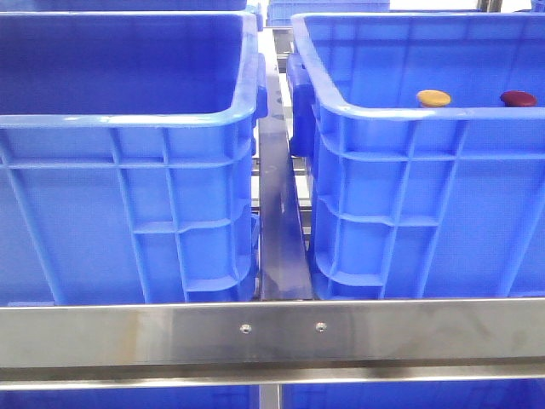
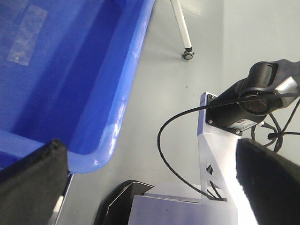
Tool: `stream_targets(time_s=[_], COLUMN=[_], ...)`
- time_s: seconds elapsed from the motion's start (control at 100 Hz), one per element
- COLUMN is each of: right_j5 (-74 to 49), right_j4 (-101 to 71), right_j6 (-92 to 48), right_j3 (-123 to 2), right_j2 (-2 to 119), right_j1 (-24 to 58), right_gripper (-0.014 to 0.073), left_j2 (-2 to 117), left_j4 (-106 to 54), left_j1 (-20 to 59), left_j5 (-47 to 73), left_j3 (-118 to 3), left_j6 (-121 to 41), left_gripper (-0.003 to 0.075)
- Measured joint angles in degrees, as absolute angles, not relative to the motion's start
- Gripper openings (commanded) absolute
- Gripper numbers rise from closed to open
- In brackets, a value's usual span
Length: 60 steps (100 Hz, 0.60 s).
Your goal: Pick red and yellow buttons and place in box
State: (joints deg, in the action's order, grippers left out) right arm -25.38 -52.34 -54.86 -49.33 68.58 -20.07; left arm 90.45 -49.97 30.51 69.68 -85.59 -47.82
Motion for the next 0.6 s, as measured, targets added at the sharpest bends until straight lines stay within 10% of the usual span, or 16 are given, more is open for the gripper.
stream_targets(time_s=[0.6], right_j5=[-12.83], right_j4=[-52.26], right_j6=[-61.10], right_j3=[-28.45], right_j2=[36.73], right_j1=[-10.65], right_gripper=[-0.0060], left_j2=[90.45], left_j4=[-49.88], left_j1=[30.51], left_j5=[66.54], left_j3=[-85.59], left_j6=[-47.59], left_gripper=[0.0677])
